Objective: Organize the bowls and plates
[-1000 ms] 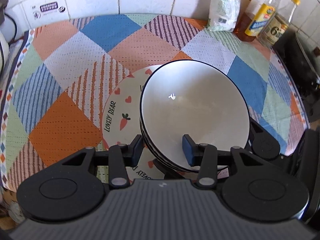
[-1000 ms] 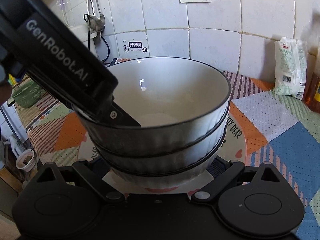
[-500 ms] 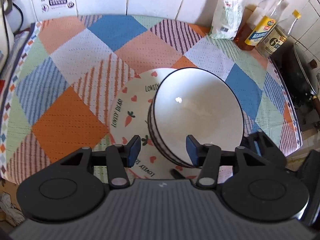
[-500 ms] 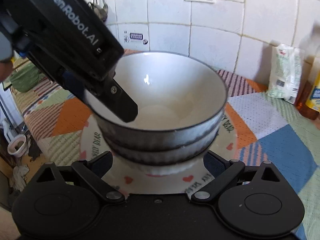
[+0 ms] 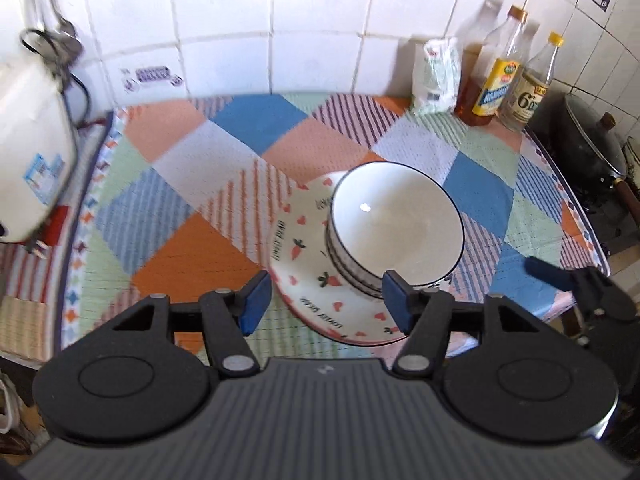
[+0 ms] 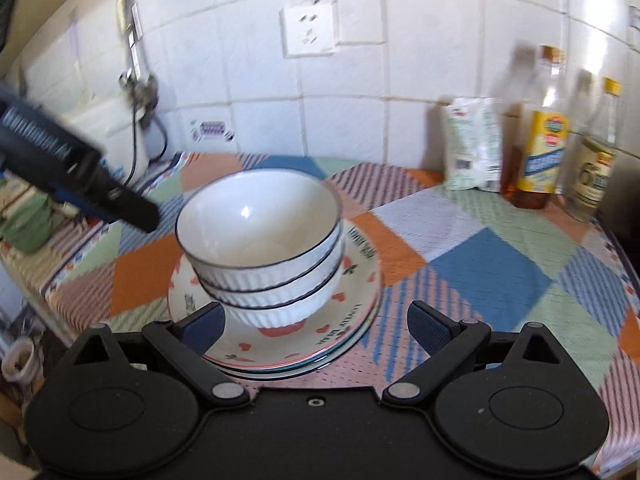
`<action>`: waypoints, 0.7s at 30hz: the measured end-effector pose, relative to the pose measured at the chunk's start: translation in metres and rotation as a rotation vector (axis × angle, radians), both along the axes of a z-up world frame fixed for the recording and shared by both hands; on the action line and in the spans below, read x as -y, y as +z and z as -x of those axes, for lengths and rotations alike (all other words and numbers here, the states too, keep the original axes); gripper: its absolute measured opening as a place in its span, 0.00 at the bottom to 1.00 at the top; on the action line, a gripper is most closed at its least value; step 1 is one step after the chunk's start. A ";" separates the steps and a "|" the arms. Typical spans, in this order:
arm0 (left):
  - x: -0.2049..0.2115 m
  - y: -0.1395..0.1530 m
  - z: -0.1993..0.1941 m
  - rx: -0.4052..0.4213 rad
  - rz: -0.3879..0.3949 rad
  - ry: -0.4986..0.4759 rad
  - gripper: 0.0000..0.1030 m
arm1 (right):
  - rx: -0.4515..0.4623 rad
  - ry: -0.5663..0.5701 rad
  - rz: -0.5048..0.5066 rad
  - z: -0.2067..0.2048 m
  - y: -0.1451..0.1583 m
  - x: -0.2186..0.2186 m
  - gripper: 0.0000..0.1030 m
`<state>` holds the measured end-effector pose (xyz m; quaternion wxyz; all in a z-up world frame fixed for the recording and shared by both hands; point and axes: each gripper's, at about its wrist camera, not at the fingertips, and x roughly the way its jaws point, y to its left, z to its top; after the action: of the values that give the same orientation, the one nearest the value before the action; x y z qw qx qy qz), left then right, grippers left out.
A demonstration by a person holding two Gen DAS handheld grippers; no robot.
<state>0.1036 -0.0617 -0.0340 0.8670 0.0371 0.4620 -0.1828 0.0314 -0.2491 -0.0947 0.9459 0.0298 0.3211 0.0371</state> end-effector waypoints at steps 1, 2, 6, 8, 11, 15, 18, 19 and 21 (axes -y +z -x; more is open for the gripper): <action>-0.003 0.004 0.004 0.011 0.002 0.007 0.64 | 0.004 -0.018 -0.007 0.005 0.004 0.001 0.97; -0.006 0.008 0.009 0.019 0.006 0.013 0.64 | 0.006 -0.035 -0.011 0.009 0.007 0.003 0.97; -0.015 0.019 0.026 0.045 0.008 0.042 0.71 | 0.020 -0.079 0.011 0.024 0.023 0.003 0.97; -0.019 0.022 0.034 0.056 0.003 0.059 0.76 | 0.018 -0.109 0.058 0.029 0.031 0.000 0.97; -0.023 0.025 0.046 0.075 0.008 0.077 0.87 | -0.006 -0.166 0.140 0.033 0.039 -0.003 0.97; -0.024 0.029 0.062 0.122 -0.016 0.087 0.93 | 0.001 -0.210 0.100 0.041 0.050 0.003 0.97; -0.025 0.032 0.072 0.146 -0.024 0.099 0.96 | 0.011 -0.231 0.087 0.049 0.060 0.003 0.97; -0.026 0.033 0.075 0.150 -0.026 0.104 0.97 | 0.013 -0.235 0.084 0.052 0.064 0.003 0.97; -0.028 0.034 0.079 0.132 -0.023 0.111 0.97 | 0.011 -0.241 0.080 0.058 0.070 0.000 0.97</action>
<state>0.0249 -0.0341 0.0001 0.9039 0.0331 0.4074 -0.1264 -0.0261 -0.2494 -0.0248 0.9457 0.0302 0.3110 -0.0893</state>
